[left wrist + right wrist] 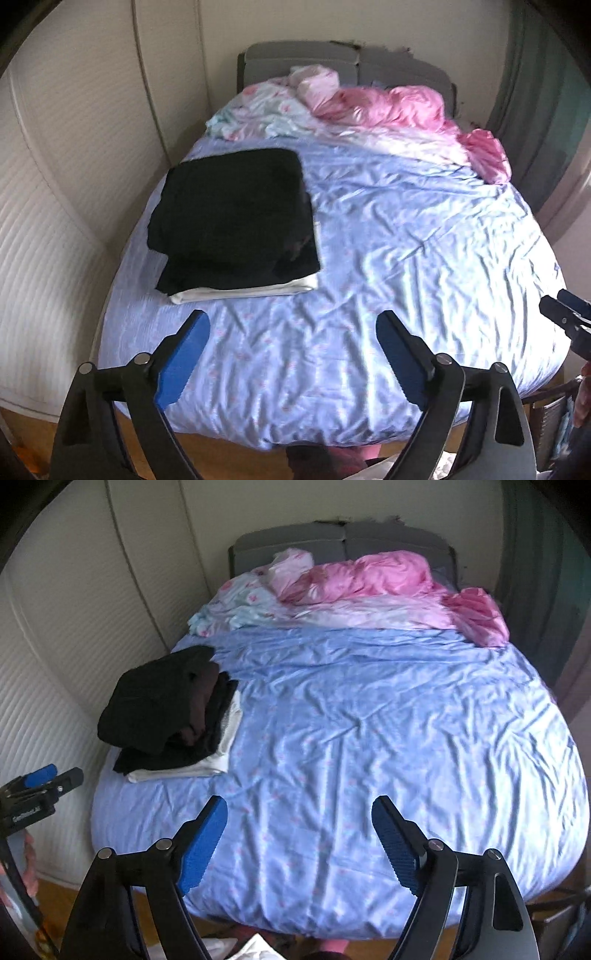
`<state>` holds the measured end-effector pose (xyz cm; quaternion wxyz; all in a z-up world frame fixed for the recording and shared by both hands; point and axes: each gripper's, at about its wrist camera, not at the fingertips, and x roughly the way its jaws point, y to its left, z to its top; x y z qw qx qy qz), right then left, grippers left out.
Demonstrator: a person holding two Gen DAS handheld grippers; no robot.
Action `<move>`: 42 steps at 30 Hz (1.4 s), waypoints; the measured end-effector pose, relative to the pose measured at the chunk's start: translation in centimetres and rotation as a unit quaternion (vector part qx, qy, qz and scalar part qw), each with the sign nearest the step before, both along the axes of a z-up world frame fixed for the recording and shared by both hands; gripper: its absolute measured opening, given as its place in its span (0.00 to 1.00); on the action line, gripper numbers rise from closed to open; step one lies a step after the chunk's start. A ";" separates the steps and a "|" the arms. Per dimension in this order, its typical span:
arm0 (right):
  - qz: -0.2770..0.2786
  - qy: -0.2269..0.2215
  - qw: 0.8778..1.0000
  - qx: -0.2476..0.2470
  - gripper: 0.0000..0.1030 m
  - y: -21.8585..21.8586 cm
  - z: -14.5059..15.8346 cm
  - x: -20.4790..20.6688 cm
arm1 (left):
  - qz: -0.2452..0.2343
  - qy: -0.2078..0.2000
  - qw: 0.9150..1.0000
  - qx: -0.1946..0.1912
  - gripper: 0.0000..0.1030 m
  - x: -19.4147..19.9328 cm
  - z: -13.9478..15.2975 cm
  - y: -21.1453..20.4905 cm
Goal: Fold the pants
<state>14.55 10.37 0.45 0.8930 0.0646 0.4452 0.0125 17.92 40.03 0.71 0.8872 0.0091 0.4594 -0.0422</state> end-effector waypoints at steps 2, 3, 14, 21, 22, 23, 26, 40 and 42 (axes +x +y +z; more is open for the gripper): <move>-0.007 -0.006 1.000 0.000 0.79 -1.3 0.6 -1.3 | -0.002 -0.008 1.000 -0.002 0.94 -1.3 0.8 -1.5; -0.012 -0.011 1.000 0.001 0.79 -2.0 1.0 -2.1 | -0.003 -0.012 1.000 -0.002 0.95 -1.9 1.2 -2.1; -0.013 -0.030 0.999 -0.001 0.79 -5.3 2.9 -6.7 | -0.018 -0.043 0.999 -0.003 0.97 -5.8 4.2 -7.2; -0.010 -0.043 0.999 -0.003 0.79 -6.4 3.5 -8.0 | -0.015 -0.061 0.998 -0.006 1.00 -7.2 5.4 -8.7; -0.010 -0.044 0.999 -0.002 0.79 -6.6 3.5 -8.1 | -0.015 -0.061 0.998 -0.007 1.00 -7.5 5.4 -8.9; -0.010 -0.044 0.999 -0.002 0.79 -6.8 3.6 -8.3 | -0.015 -0.061 0.998 -0.008 1.00 -7.6 5.4 -9.1; -0.012 -0.048 0.999 -0.002 0.79 -7.1 3.8 -8.7 | -0.020 -0.064 0.998 -0.008 1.00 -7.9 5.6 -9.6; -0.012 -0.058 0.998 -0.002 0.79 -7.4 4.4 -9.4 | -0.028 -0.072 0.997 0.001 1.00 -8.5 6.0 -10.8; -0.011 -0.059 0.998 -0.002 0.79 -7.4 4.5 -9.4 | -0.030 -0.072 0.997 0.001 1.00 -8.5 5.9 -10.9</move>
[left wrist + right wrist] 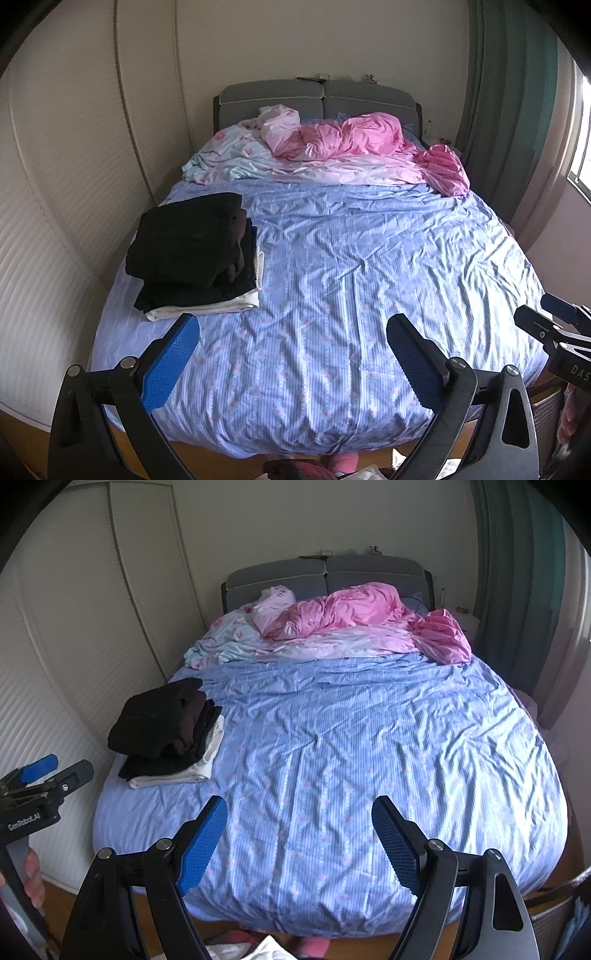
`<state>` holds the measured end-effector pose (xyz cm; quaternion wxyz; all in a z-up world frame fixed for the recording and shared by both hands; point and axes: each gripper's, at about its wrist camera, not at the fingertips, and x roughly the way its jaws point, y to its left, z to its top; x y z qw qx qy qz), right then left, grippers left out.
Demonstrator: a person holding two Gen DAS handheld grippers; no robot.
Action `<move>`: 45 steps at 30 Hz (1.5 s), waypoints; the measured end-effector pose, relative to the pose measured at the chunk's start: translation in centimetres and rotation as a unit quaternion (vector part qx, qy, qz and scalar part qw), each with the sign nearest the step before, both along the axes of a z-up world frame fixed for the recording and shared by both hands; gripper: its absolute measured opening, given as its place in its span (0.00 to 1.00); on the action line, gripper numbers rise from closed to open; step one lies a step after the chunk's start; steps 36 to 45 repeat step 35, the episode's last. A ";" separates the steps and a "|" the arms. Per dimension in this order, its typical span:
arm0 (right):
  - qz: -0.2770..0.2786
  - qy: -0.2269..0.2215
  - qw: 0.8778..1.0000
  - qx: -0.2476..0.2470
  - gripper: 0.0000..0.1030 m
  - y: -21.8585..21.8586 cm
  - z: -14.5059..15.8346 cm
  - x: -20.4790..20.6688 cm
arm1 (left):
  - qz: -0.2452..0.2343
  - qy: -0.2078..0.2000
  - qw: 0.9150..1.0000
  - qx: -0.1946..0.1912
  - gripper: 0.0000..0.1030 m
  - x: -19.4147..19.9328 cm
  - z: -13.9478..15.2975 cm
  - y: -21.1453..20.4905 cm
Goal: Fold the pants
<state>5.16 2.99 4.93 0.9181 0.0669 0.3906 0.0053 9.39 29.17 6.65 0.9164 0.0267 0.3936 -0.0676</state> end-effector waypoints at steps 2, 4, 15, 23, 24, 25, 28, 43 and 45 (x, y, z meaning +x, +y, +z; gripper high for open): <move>0.002 -0.001 1.000 -0.001 0.79 -0.1 0.3 0.0 | -0.001 -0.001 1.000 0.001 1.00 -0.1 0.0 0.0; 0.004 -0.002 1.000 -0.002 0.79 -0.2 0.4 0.0 | -0.004 -0.002 1.000 0.001 1.00 -0.1 0.0 -0.1; 0.002 -0.001 1.000 -0.002 0.79 -0.1 0.5 -0.1 | -0.011 -0.007 1.000 0.005 1.00 -0.2 0.3 -0.4; 0.001 0.001 1.000 -0.003 0.79 -0.1 0.3 -0.2 | -0.010 -0.007 1.000 0.006 1.00 -0.4 0.3 -0.7; 0.001 0.001 1.000 -0.003 0.79 0.0 0.3 -0.2 | -0.009 -0.007 1.000 0.006 1.00 -0.4 0.3 -0.7; 0.000 0.001 1.000 -0.003 0.79 0.0 0.3 -0.2 | -0.008 -0.007 1.000 0.005 1.00 -0.5 0.3 -0.8; 0.001 0.002 1.000 -0.003 0.79 -0.1 0.3 -0.2 | -0.012 -0.007 1.000 0.006 1.00 -0.2 0.3 -0.7; 0.000 0.002 1.000 -0.003 0.79 0.0 0.3 -0.1 | -0.014 -0.005 1.000 0.004 1.00 0.2 0.3 -0.5; 0.000 0.002 1.000 -0.003 0.79 0.0 0.3 -0.1 | -0.014 -0.005 1.000 0.004 1.00 0.2 0.3 -0.5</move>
